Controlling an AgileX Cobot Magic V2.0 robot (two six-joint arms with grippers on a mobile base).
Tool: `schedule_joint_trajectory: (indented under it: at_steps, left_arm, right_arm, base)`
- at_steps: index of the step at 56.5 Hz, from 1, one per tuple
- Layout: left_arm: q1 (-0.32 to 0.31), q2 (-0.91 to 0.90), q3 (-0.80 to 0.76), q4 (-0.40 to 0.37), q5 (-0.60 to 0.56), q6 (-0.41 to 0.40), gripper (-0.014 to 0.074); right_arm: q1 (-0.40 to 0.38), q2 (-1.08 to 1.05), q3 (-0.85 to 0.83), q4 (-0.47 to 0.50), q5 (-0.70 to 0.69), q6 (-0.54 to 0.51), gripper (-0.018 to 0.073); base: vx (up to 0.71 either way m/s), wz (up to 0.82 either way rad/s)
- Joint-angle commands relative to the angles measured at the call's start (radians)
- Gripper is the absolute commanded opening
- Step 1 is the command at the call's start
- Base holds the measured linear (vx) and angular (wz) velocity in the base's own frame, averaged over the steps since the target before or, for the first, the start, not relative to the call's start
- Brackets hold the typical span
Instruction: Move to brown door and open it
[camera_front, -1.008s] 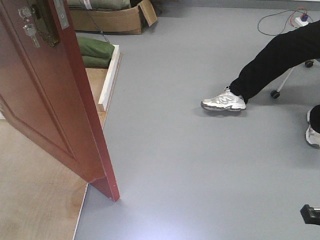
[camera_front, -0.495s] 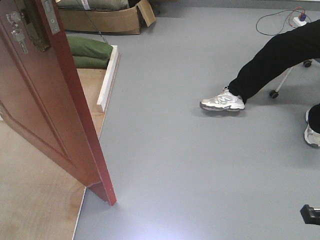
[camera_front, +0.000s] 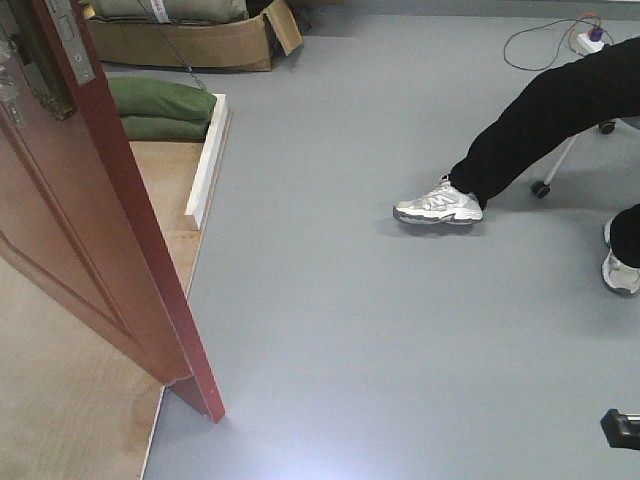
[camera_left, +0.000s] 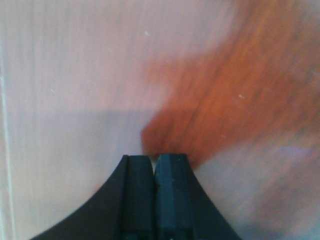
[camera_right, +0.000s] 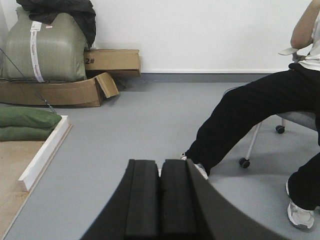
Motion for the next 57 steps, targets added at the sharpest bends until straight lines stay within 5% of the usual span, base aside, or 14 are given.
schedule_joint_trajectory:
  at_steps: [1, 57]
  left_arm:
    - [-0.005, -0.027, -0.030, -0.058, -0.061, -0.002, -0.0006]
    - [-0.005, -0.027, -0.030, -0.058, -0.061, -0.002, -0.0006]
  right_arm:
    - [-0.001, -0.013, 0.005, -0.003, -0.078, -0.005, 0.0000]
    - [-0.001, -0.013, 0.005, -0.003, -0.078, -0.005, 0.0000]
  base:
    - [0.06, -0.03]
    - [0.12, -0.06]
